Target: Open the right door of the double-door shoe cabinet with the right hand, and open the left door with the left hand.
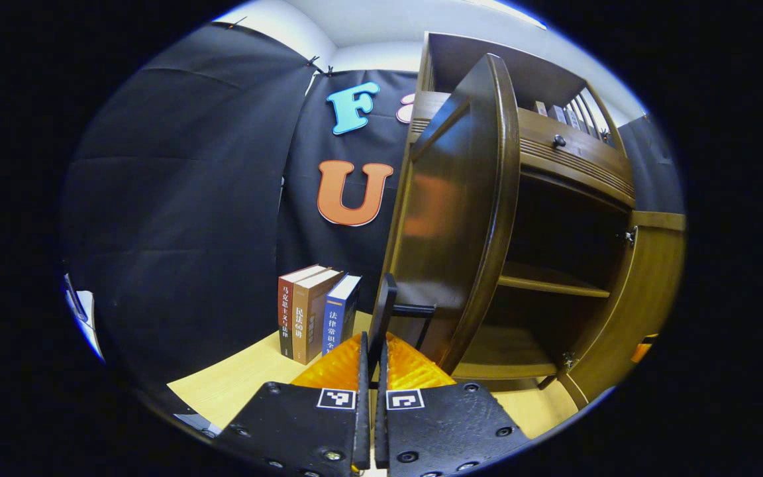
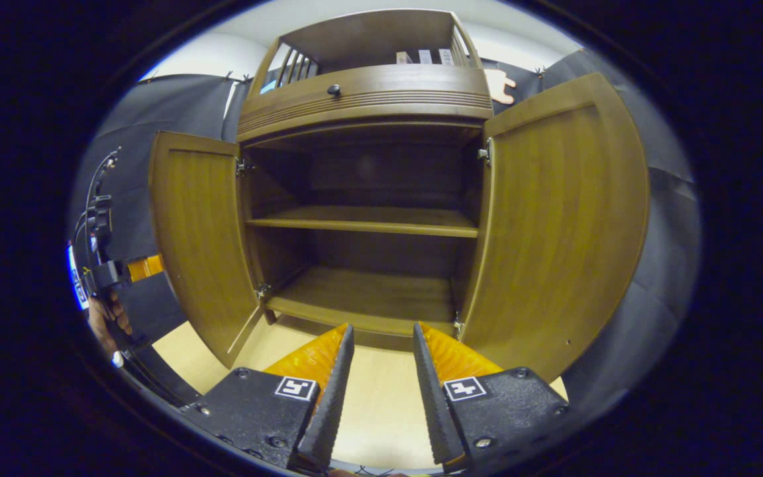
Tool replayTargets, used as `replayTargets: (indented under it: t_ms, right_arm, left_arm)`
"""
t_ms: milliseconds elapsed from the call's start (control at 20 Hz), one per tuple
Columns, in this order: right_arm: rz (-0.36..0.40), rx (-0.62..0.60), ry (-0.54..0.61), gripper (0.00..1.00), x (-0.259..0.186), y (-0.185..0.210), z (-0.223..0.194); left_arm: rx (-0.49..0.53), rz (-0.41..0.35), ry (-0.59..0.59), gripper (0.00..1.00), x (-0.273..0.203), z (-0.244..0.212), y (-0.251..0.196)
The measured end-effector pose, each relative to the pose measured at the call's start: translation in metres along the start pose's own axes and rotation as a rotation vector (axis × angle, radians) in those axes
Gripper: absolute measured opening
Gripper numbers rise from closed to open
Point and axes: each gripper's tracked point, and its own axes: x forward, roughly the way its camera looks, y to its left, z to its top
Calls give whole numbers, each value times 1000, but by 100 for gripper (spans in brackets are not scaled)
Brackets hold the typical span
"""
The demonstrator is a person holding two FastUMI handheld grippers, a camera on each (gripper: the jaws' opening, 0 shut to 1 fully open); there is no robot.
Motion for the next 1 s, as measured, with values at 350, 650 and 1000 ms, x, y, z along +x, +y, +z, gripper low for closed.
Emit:
replayTargets:
  t_ms: [350,650,1000]
  right_arm:
    - [6,-24,1,59,7,17,5]
    - [11,-31,-8,57,9,24,14]
    - [-5,-34,-27,60,1,15,24]
  left_arm:
    - [32,-20,-2,4,-9,0,22]
    - [31,-26,10,0,-9,2,37]
    - [45,67,4,0,-17,5,73]
